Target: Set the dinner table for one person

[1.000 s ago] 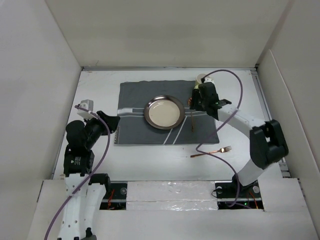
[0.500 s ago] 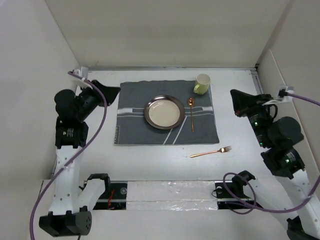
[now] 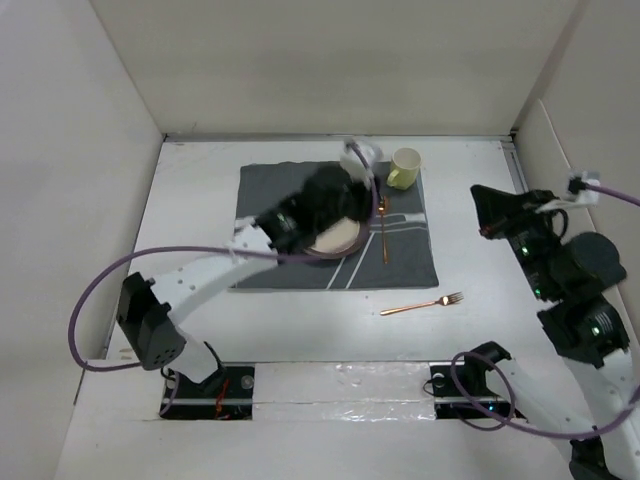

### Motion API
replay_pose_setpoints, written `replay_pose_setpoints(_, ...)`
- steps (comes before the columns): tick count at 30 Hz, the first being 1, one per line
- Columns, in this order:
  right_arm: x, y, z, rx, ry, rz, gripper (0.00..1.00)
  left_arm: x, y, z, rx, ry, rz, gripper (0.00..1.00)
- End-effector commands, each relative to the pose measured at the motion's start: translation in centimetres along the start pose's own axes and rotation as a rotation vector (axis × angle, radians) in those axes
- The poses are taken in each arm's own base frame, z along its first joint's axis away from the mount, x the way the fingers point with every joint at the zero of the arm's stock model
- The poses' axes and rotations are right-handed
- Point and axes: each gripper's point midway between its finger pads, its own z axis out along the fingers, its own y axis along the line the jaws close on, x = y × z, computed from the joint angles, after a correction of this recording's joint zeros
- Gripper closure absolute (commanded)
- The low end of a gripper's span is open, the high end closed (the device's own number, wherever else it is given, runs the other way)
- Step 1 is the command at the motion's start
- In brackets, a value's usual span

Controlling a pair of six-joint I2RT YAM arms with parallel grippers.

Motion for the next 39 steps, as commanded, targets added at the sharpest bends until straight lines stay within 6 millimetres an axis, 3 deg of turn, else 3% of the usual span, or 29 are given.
replay_pose_setpoints(1, -4.3, -0.4, -4.2, 0.004, -0.152, 0.000, 1.00, 5.3, -5.9, -2.4, 0.079, -0.033, 0.086, 0.64)
replay_pose_setpoints(3, -4.6, -0.2, -5.1, -0.006, -0.154, -0.011, 1.00, 10.7, -8.1, -2.1, 0.084, 0.020, 0.118, 0.67)
replay_pose_setpoints(4, -4.6, -0.3, -5.3, -0.003, -0.150, -0.016, 1.00, 13.9, -11.1, -2.4, 0.159, 0.071, 0.146, 0.67)
replay_pose_setpoints(5, -4.5, -0.6, -5.7, 0.010, -0.146, -0.026, 1.00, 15.9, -12.4, -2.5, 0.185, 0.095, 0.161, 0.67)
replay_pose_setpoints(6, -5.1, -1.2, -6.4, 0.036, -0.168, -0.028, 1.00, 20.1, -14.1, -2.1, 0.224, 0.154, 0.172, 0.62)
replay_pose_setpoints(8, -5.1, -1.3, -6.6, 0.041, -0.170, -0.034, 1.00, 21.6, -15.0, -2.0, 0.258, 0.180, 0.178, 0.59)
replay_pose_setpoints(9, -5.0, -1.3, -6.7, 0.035, -0.167, -0.033, 1.00, 22.3, -16.4, -1.9, 0.304, 0.193, 0.177, 0.55)
replay_pose_setpoints(10, -4.9, -1.3, -6.9, 0.031, -0.169, -0.032, 1.00, 24.7, -16.4, -0.9, 0.293, 0.241, 0.199, 0.54)
replay_pose_setpoints(12, -4.5, -0.8, -7.0, 0.002, -0.156, -0.030, 1.00, 25.1, -17.2, 0.4, 0.296, 0.257, 0.215, 0.52)
replay_pose_setpoints(13, -4.3, -0.8, -6.8, -0.003, -0.148, -0.032, 1.00, 26.9, -17.3, 1.1, 0.297, 0.288, 0.233, 0.51)
replay_pose_setpoints(15, -3.7, -0.4, -6.8, -0.027, -0.127, -0.038, 0.98, 27.0, -18.6, 2.0, 0.337, 0.284, 0.248, 0.49)
replay_pose_setpoints(16, -3.6, -0.5, -6.7, -0.024, -0.123, -0.040, 0.97, 28.5, -18.6, 2.7, 0.334, 0.309, 0.265, 0.49)
replay_pose_setpoints(19, -3.6, -0.6, -6.9, -0.022, -0.124, -0.046, 0.96, 30.0, -18.8, 4.2, 0.345, 0.338, 0.289, 0.48)
replay_pose_setpoints(23, -3.6, -0.9, -7.0, -0.004, -0.118, -0.069, 0.95, 31.8, -19.5, 4.9, 0.422, 0.381, 0.292, 0.47)
replay_pose_setpoints(29, -3.4, -1.1, -6.6, 0.004, -0.115, -0.072, 0.93, 34.2, -20.2, 4.1, 0.508, 0.443, 0.307, 0.49)
replay_pose_setpoints(35, -3.2, -0.6, -6.2, -0.018, -0.106, -0.069, 0.92, 36.8, -19.2, 4.9, 0.475, 0.505, 0.350, 0.49)
replay_pose_setpoints(39, -3.2, -0.2, -6.0, -0.038, -0.098, -0.070, 0.97, 37.9, -19.1, 5.4, 0.469, 0.541, 0.373, 0.57)
